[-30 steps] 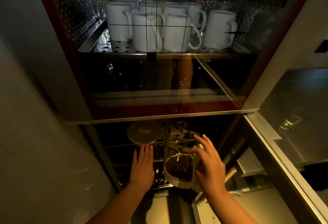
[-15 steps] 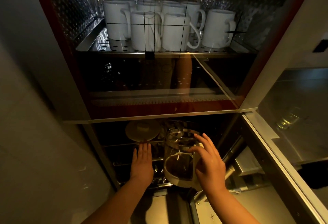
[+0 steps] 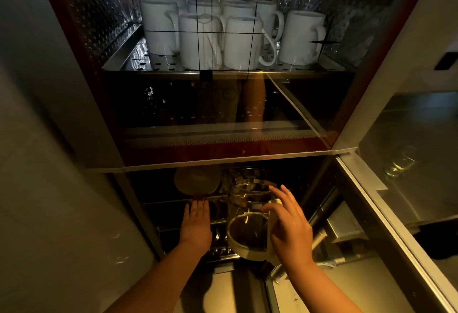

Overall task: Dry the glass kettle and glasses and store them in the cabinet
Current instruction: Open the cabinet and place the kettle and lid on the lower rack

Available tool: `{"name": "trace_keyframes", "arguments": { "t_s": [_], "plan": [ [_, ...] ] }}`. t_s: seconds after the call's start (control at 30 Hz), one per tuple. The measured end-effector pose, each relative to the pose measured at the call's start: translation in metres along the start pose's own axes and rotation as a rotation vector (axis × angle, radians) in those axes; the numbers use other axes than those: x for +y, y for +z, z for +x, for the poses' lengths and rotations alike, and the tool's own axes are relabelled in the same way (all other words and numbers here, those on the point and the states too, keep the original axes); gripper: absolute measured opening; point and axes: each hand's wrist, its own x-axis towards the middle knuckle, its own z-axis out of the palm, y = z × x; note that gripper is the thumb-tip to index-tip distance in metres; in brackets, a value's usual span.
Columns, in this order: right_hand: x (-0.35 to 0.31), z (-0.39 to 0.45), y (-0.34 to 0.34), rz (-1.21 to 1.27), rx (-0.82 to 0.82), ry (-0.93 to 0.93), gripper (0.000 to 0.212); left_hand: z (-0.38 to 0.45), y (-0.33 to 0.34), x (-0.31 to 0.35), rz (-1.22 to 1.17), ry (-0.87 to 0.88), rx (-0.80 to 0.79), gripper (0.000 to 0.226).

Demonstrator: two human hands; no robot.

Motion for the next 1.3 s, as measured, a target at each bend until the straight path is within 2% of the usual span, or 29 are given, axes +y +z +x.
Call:
{"name": "trace_keyframes", "arguments": {
  "t_s": [0.2,0.47,0.6,0.83,0.93,1.2,1.3],
  "plan": [
    [0.002,0.000,0.002,-0.006,0.022,-0.014,0.043,-0.001,-0.004,0.000,-0.059,0.024,0.035,0.076],
    [0.006,-0.005,0.003,-0.001,0.019,-0.025,0.042,-0.015,-0.023,0.018,-0.290,0.185,0.384,0.076],
    [0.006,-0.008,0.000,-0.011,0.004,-0.010,0.055,-0.028,-0.036,0.027,-0.361,0.307,0.498,0.085],
    [0.009,-0.014,-0.009,-0.003,0.009,-0.031,0.062,-0.039,-0.063,0.038,-0.381,0.593,0.615,0.060],
    [0.010,-0.015,-0.012,-0.007,0.016,-0.040,0.057,-0.040,-0.070,0.042,-0.352,0.667,0.668,0.060],
    [0.012,-0.018,-0.017,-0.015,0.051,-0.089,0.032,-0.040,-0.079,0.046,-0.354,0.711,0.769,0.059],
    [0.013,-0.019,-0.015,-0.014,0.053,-0.090,0.034,-0.040,-0.082,0.047,-0.357,0.726,0.763,0.060]
  ]
}}
